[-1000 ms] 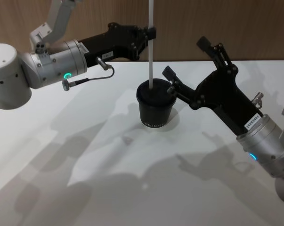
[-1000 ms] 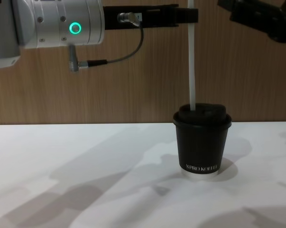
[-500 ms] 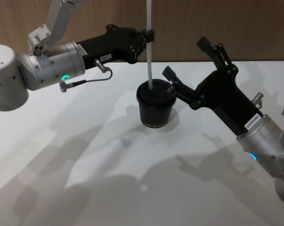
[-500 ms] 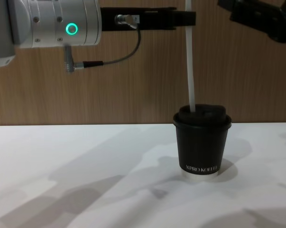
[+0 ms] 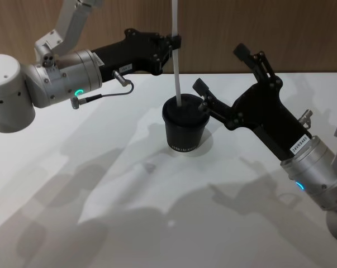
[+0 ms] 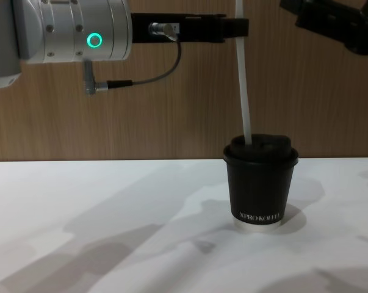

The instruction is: Pick up the straw with one hand, pass it to the other hand, and insert it into the cup.

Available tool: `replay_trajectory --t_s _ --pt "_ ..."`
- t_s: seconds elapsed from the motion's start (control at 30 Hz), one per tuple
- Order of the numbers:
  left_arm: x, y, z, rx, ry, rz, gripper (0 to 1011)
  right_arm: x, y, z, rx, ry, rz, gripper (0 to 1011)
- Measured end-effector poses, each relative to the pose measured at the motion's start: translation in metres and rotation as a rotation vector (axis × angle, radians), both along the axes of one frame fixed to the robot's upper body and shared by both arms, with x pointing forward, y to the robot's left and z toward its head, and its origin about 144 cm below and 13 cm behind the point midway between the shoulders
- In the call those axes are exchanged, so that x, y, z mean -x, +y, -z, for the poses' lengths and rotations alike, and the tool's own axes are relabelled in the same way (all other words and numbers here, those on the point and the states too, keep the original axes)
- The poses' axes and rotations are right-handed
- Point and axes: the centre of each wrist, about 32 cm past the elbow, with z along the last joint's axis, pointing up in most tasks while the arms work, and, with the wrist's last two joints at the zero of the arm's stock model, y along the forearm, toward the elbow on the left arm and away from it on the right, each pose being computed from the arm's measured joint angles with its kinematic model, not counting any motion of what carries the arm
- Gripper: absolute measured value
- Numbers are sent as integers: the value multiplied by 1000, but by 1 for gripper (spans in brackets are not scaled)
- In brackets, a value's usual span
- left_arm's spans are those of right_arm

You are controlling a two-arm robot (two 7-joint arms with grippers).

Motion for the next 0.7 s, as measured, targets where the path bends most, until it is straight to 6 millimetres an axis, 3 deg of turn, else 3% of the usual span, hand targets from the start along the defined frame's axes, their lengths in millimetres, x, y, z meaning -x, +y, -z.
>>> replay_trajectory --t_s 0.7 --pt "-1 2 0 12 -13 -29 10 0 0 0 0 0 0 1001"
